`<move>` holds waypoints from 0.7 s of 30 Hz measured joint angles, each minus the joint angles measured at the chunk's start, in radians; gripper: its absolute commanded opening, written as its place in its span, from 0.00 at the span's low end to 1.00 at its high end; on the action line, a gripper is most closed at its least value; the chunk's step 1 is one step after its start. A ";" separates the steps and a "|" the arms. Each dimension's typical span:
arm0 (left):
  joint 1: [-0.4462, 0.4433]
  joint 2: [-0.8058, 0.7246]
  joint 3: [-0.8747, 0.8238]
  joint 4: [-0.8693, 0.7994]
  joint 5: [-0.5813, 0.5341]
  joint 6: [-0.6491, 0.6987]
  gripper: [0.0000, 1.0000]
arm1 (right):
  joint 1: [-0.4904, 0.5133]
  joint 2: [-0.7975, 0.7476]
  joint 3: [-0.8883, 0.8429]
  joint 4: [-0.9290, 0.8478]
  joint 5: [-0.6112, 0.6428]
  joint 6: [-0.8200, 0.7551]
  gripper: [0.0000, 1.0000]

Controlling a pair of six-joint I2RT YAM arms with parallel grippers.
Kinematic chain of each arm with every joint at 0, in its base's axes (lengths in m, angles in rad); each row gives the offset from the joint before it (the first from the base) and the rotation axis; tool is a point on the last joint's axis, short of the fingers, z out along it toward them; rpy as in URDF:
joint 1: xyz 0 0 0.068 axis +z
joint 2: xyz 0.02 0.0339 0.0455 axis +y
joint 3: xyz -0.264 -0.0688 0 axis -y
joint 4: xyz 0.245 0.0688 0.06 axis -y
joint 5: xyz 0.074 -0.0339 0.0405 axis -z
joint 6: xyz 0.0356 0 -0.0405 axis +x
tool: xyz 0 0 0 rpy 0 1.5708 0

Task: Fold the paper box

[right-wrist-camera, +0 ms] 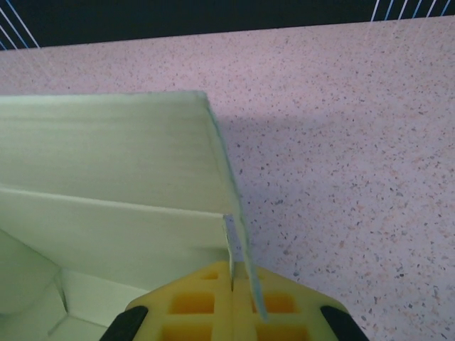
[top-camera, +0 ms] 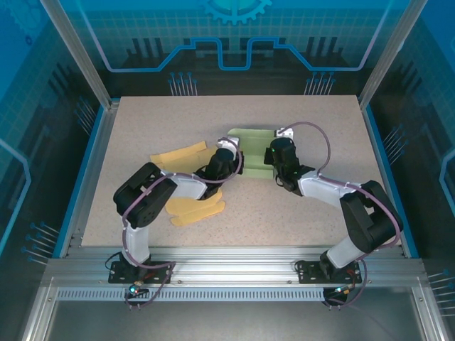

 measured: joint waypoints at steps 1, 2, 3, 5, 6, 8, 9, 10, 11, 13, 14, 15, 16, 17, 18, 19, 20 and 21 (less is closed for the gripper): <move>-0.005 0.005 0.000 0.008 -0.009 0.003 0.00 | 0.000 0.000 0.005 0.000 0.005 0.005 0.00; -0.011 0.010 0.000 0.017 -0.020 0.003 0.00 | 0.000 0.002 0.008 0.001 0.008 0.012 0.00; -0.018 0.014 0.000 0.025 -0.034 0.006 0.00 | 0.000 0.004 0.012 0.001 0.014 0.019 0.00; -0.028 0.016 0.000 0.028 -0.058 0.011 0.00 | 0.000 0.013 0.017 0.001 0.023 0.029 0.00; -0.035 0.018 0.000 0.031 -0.071 0.016 0.00 | 0.000 0.018 0.019 0.002 0.027 0.034 0.00; -0.046 0.021 0.001 0.033 -0.093 0.028 0.00 | 0.000 0.027 0.019 0.005 0.034 0.040 0.00; -0.051 0.022 0.001 0.033 -0.105 0.031 0.00 | 0.000 0.031 0.019 0.007 0.037 0.044 0.00; -0.055 0.023 0.003 0.032 -0.112 0.033 0.00 | 0.000 0.033 0.019 0.007 0.041 0.047 0.00; -0.058 0.025 0.006 0.032 -0.122 0.033 0.00 | 0.000 0.033 0.019 0.007 0.044 0.051 0.00; -0.061 0.026 0.007 0.032 -0.136 0.033 0.00 | 0.000 0.033 0.014 0.010 0.044 0.064 0.00; -0.063 0.026 0.008 0.032 -0.143 0.033 0.00 | 0.000 0.032 0.006 0.018 0.044 0.073 0.00; -0.066 0.026 0.008 0.031 -0.149 0.033 0.00 | 0.000 0.031 -0.008 0.026 0.044 0.082 0.00; -0.068 0.026 0.008 0.031 -0.153 0.033 0.00 | 0.000 0.029 -0.024 0.031 0.043 0.090 0.00; -0.072 0.026 0.008 0.031 -0.159 0.033 0.00 | 0.002 0.025 -0.045 0.037 0.043 0.099 0.00; -0.076 0.026 0.008 0.028 -0.164 0.032 0.00 | 0.006 0.021 -0.068 0.056 0.046 0.108 0.00; -0.079 0.026 0.008 0.026 -0.171 0.029 0.00 | 0.010 0.014 -0.079 0.069 0.049 0.115 0.00; -0.083 0.026 0.008 0.023 -0.182 0.025 0.00 | 0.018 0.003 -0.095 0.081 0.052 0.122 0.00; -0.085 0.026 0.008 0.023 -0.190 0.021 0.00 | 0.027 -0.007 -0.116 0.097 0.057 0.130 0.00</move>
